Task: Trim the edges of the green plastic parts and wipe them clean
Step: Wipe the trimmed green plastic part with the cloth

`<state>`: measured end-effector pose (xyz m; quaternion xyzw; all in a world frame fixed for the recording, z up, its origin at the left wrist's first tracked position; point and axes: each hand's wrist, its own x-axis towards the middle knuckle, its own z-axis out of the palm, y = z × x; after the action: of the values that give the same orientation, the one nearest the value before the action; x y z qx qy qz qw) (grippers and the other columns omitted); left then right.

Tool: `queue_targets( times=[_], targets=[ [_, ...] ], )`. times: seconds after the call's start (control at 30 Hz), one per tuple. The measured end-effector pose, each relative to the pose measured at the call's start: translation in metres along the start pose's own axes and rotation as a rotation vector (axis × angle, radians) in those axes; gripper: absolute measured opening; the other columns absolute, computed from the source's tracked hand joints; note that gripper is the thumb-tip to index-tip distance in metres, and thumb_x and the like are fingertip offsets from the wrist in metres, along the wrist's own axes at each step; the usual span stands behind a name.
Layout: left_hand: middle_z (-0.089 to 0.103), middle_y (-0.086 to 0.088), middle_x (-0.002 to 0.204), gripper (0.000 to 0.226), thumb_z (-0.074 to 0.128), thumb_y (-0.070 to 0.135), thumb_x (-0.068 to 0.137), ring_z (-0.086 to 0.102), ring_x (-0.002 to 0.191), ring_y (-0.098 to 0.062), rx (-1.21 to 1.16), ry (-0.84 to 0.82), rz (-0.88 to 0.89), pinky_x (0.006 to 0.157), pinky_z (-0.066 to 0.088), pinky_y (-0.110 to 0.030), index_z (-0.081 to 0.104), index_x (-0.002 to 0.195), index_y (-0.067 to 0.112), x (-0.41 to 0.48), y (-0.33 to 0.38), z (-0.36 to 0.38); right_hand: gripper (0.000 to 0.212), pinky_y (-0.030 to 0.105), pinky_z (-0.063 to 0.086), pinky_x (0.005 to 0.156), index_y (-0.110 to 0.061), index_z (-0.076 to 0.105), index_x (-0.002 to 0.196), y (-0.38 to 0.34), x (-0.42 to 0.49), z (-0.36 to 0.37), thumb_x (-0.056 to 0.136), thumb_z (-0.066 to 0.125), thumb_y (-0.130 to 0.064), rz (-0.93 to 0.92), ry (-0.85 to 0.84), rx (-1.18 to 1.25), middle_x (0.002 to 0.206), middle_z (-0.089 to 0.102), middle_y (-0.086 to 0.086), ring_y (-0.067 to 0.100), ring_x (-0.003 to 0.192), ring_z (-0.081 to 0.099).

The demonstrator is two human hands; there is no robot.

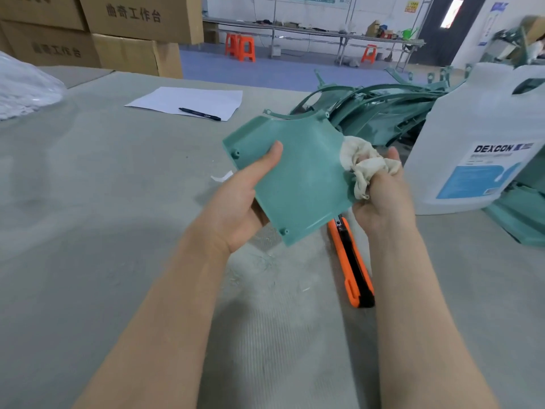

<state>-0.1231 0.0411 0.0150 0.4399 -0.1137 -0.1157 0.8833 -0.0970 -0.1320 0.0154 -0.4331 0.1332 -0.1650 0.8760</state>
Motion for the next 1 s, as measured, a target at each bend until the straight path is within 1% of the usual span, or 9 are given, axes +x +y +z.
queue_targets(
  times=[0.1, 0.2, 0.37, 0.53, 0.7, 0.8, 0.87, 0.93, 1.0],
  targets=[
    [0.073, -0.003, 0.11, 0.023, 0.061, 0.024, 0.092, 0.07, 0.098, -0.016, -0.024, 0.205, 0.106, 0.075, 0.058, -0.031, 0.067, 0.111, 0.014, 0.005, -0.001, 0.0, 0.082, 0.014, 0.039, 0.043, -0.021, 0.021, 0.152, 0.005, -0.002, 0.006, 0.082, 0.025, 0.023, -0.102, 0.045, 0.053, 0.1, 0.051, -0.004, 0.009, 0.069, 0.046],
    [0.074, 0.003, 0.102, 0.018, 0.063, 0.032, 0.091, 0.071, 0.094, -0.013, 0.132, 0.321, 0.133, 0.075, 0.057, -0.03, 0.069, 0.102, 0.019, 0.006, -0.01, 0.007, 0.053, 0.017, 0.041, 0.047, -0.009, 0.043, 0.122, 0.009, -0.004, 0.006, 0.082, 0.029, 0.022, -0.095, 0.086, 0.138, 0.096, 0.05, 0.008, 0.013, 0.069, 0.047],
    [0.075, 0.005, 0.094, 0.013, 0.067, 0.03, 0.085, 0.072, 0.09, -0.011, 0.184, 0.153, 0.166, 0.069, 0.057, -0.025, 0.078, 0.08, 0.024, -0.001, -0.012, 0.018, 0.024, 0.025, 0.045, 0.059, -0.003, 0.051, 0.103, 0.008, 0.002, -0.003, 0.093, 0.031, 0.007, 0.05, 0.16, 0.101, 0.083, 0.05, 0.009, 0.021, 0.07, 0.051],
    [0.075, 0.003, 0.094, 0.016, 0.068, 0.033, 0.078, 0.072, 0.09, -0.013, 0.196, 0.193, 0.25, 0.072, 0.058, -0.028, 0.078, 0.083, 0.022, -0.005, -0.001, 0.015, 0.033, 0.017, 0.039, 0.04, -0.015, 0.052, 0.074, 0.009, 0.01, -0.01, 0.093, 0.033, 0.003, 0.034, 0.23, 0.054, 0.056, 0.052, -0.002, 0.009, 0.042, 0.05],
    [0.07, -0.008, 0.117, 0.033, 0.051, 0.033, 0.099, 0.068, 0.104, -0.023, -0.27, 0.511, 0.383, 0.091, 0.053, -0.048, 0.06, 0.122, 0.011, 0.001, 0.029, -0.026, 0.015, 0.027, 0.048, 0.078, -0.017, 0.053, 0.111, 0.01, 0.016, -0.017, 0.098, 0.047, -0.016, -0.27, 0.377, -0.498, 0.09, 0.059, -0.005, 0.016, 0.088, 0.057],
    [0.07, -0.005, 0.116, 0.027, 0.049, 0.034, 0.1, 0.068, 0.105, -0.022, -0.339, 0.619, 0.378, 0.097, 0.05, -0.05, 0.063, 0.113, 0.016, 0.003, 0.028, -0.037, 0.036, 0.013, 0.048, 0.075, -0.021, 0.053, 0.122, 0.013, 0.0, 0.003, 0.092, 0.048, -0.002, -0.466, -0.148, -0.801, 0.099, 0.062, -0.008, -0.005, 0.089, 0.06],
    [0.072, -0.003, 0.111, 0.024, 0.048, 0.035, 0.1, 0.069, 0.102, -0.022, -0.366, 0.59, 0.342, 0.096, 0.05, -0.052, 0.064, 0.105, 0.017, 0.004, 0.025, -0.037, 0.041, 0.02, 0.05, 0.081, -0.018, 0.057, 0.125, 0.023, -0.013, 0.011, 0.09, 0.051, 0.002, -0.45, -0.424, -1.057, 0.108, 0.065, -0.003, 0.002, 0.097, 0.062],
    [0.072, -0.004, 0.11, 0.023, 0.05, 0.035, 0.099, 0.069, 0.103, -0.025, -0.383, 0.578, 0.331, 0.096, 0.048, -0.055, 0.065, 0.103, 0.017, 0.004, 0.024, -0.037, 0.046, 0.033, 0.046, 0.096, -0.017, 0.052, 0.132, 0.023, -0.016, 0.012, 0.09, 0.049, 0.0, -0.477, -0.252, -1.076, 0.122, 0.06, 0.003, 0.018, 0.113, 0.056],
    [0.072, -0.004, 0.11, 0.023, 0.051, 0.035, 0.099, 0.068, 0.103, -0.025, -0.378, 0.577, 0.326, 0.095, 0.05, -0.053, 0.065, 0.104, 0.016, 0.006, 0.024, -0.035, 0.047, 0.038, 0.047, 0.1, -0.02, 0.046, 0.135, 0.015, -0.018, 0.01, 0.089, 0.053, -0.009, -0.429, -0.04, -0.723, 0.126, 0.058, 0.002, 0.019, 0.113, 0.056]
  ],
)
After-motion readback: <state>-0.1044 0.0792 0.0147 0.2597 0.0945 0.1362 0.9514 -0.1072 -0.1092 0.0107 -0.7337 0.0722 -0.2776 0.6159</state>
